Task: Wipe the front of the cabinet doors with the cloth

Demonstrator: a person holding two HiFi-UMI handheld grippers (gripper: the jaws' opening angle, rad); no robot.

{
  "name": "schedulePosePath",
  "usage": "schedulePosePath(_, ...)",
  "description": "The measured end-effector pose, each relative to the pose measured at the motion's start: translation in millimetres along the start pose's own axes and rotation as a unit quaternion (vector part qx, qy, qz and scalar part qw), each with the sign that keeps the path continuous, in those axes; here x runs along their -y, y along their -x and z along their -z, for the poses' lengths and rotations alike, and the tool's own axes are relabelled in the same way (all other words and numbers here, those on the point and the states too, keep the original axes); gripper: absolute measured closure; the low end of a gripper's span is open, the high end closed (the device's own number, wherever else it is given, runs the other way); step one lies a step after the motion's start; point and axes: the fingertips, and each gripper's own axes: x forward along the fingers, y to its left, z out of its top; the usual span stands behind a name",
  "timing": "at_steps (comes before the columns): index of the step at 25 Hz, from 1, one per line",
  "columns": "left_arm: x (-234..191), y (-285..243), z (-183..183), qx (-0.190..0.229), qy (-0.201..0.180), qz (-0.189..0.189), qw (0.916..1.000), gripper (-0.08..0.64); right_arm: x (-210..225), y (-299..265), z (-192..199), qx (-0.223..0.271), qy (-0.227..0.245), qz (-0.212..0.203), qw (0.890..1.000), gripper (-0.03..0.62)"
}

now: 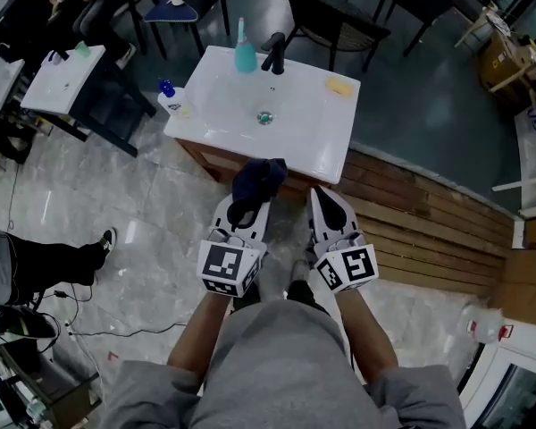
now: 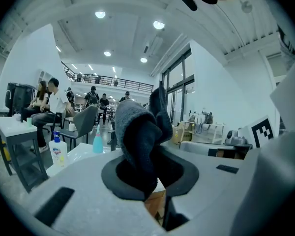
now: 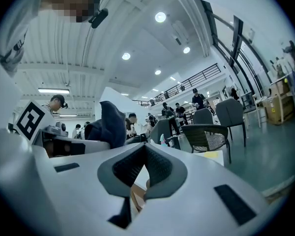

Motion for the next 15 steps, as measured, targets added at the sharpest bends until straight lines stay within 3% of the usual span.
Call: schedulePosePath(15, 4, 18, -27, 0.025, -0.015, 0.014, 0.9995, 0.506, -23, 5, -27, 0.023, 0.024, -0.006, 0.999, 0.583)
